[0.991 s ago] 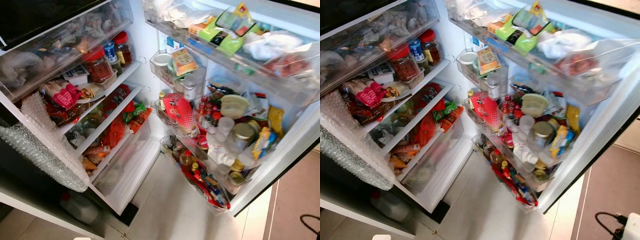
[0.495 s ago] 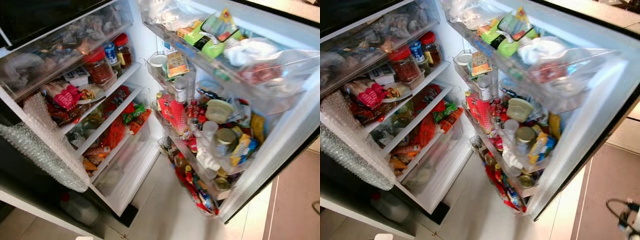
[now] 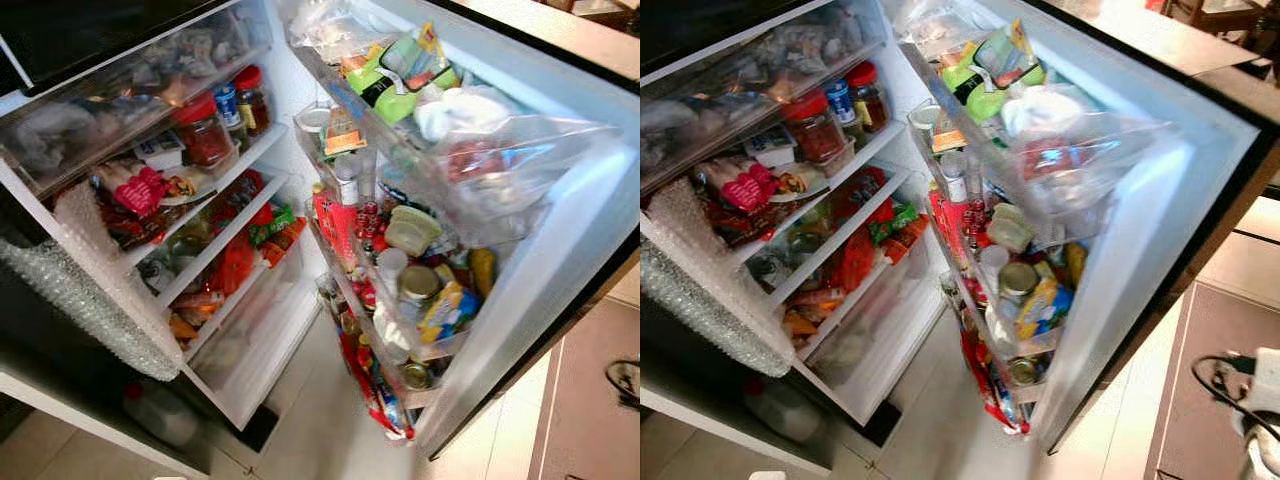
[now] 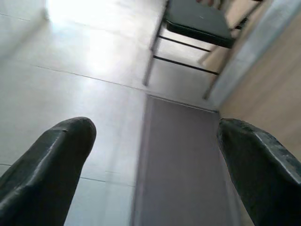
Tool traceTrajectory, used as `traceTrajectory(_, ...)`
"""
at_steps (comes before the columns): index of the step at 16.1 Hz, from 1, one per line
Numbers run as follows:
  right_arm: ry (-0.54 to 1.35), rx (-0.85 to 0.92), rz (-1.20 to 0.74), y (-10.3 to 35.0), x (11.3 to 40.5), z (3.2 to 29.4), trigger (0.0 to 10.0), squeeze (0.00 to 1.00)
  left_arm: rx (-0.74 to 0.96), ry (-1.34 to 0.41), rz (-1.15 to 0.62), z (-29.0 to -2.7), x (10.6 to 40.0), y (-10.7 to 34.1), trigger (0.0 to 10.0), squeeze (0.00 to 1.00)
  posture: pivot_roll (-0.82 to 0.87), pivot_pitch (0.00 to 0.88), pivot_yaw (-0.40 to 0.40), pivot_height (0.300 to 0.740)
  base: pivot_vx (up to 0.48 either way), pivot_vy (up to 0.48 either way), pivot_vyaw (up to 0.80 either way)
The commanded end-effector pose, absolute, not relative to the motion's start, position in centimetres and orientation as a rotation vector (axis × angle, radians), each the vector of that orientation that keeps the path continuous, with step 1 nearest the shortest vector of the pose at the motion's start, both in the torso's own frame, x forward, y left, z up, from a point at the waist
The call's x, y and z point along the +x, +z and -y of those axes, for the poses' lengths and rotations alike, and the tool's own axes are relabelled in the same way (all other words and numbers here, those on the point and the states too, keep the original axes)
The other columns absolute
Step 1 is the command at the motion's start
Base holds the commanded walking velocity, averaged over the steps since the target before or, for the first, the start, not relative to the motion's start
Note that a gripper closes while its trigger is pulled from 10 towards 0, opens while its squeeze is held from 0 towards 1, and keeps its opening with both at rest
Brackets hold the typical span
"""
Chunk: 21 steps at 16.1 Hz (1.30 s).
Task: Restocking fridge
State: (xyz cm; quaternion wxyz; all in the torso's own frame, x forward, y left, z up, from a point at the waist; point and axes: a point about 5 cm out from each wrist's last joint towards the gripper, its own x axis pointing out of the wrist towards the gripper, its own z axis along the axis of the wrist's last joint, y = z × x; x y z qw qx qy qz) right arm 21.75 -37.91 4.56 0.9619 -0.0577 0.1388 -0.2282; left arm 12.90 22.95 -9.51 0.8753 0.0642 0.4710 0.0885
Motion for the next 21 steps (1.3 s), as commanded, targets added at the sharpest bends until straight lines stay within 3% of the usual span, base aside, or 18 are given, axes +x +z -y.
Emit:
traceTrajectory(1,-0.401,-0.09,-0.251,4.7,22.4,37.2,10.0,0.0,0.12,0.193,-1.019,-23.1,12.1,-9.8,10.0,0.0,-0.13,0.08,0.053,0.74,0.0,0.0,0.0)
traceTrajectory(7,-0.114,0.024,-0.112,6.9,25.2,34.7,10.0,0.0,0.121,0.191,-1.023,-23.3,12.1,-9.8,10.0,0.0,-0.13,0.085,0.059,0.74,0.0,0.0,0.0)
traceTrajectory(13,0.383,-0.012,-0.057,9.6,27.9,28.5,10.0,0.0,0.118,0.189,-1.028,-23.2,11.9,-9.8,10.0,0.0,-0.13,0.088,0.056,0.74,0.0,0.0,0.0)
traceTrajectory(21,0.684,-0.024,0.098,15.2,29.6,22.0,10.0,0.0,0.111,0.194,-1.028,-22.9,11.8,-9.9,10.0,0.0,-0.13,0.093,0.043,0.74,0.0,0.0,0.0)
